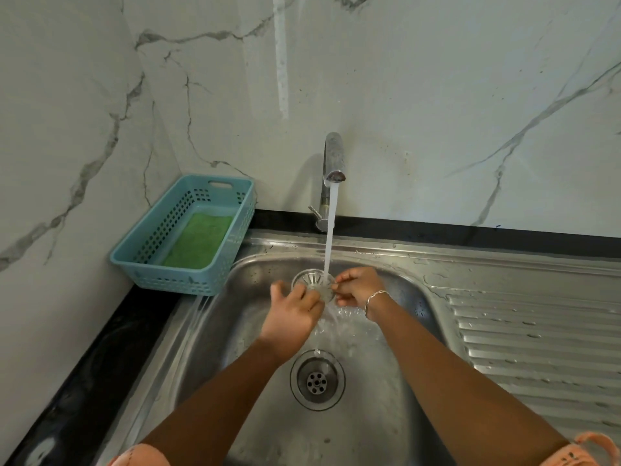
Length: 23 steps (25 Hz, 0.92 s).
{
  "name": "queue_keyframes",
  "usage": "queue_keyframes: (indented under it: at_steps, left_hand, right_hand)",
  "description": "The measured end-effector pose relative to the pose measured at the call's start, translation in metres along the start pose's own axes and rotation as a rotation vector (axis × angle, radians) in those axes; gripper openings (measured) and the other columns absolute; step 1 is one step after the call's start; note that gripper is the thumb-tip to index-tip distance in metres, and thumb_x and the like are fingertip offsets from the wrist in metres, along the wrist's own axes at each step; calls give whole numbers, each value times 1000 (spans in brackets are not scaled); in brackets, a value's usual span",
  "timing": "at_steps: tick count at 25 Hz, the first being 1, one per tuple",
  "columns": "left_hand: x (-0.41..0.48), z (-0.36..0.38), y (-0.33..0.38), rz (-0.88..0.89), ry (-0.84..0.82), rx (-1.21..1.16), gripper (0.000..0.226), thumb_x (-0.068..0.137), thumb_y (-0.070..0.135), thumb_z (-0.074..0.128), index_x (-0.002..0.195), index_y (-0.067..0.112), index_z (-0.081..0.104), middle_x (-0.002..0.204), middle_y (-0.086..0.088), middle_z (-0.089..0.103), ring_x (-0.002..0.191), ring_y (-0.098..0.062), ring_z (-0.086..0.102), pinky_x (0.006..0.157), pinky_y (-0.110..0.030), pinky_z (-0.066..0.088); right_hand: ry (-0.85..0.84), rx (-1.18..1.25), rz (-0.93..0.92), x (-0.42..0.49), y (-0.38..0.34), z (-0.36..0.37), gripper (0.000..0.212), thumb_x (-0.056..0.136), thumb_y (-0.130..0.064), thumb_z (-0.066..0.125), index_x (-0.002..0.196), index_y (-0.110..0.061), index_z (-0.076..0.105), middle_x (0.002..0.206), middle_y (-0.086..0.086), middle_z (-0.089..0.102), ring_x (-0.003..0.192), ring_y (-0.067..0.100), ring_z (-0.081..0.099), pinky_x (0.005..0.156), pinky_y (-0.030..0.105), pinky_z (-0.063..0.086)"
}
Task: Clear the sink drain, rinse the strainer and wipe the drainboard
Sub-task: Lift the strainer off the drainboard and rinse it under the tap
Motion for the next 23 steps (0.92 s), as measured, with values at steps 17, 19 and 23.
queue_keyframes:
  at_steps: [17,19,23]
  left_hand:
    - [30,75,-45,-1295,-493,-1518,20,79,-5,60,66,10,58,67,-6,58,60,-16,52,57,-27,47]
    - [27,77,-45,-1296,-507,-1544,18,80,-6,59,69,8,59,72,-9,60,68,-21,56,70,-36,51]
    - [20,78,-52,-1276,-500,-1585,14,81,-4,59,73,7,58,74,-8,61,69,-20,57,66,-33,51]
  right_hand:
    - [-170,-193,3,1,-70,0,10,79,17,57,81,12,64,79,21,61,73,26,61,80,36,56]
    - [-196,-125,-11,0,-70,4,12,79,19,55,80,10,63,72,15,59,68,21,60,66,26,57]
    - [-242,-40,-17,7,-73,15,19,79,19,54,97,15,59,77,13,61,68,19,63,53,21,57]
Point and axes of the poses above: each hand's wrist, its own x-axis towards the middle knuckle, its own z-axis out of the palm, y = z × x, the point moved 9 cm from there along x, towards the middle knuckle
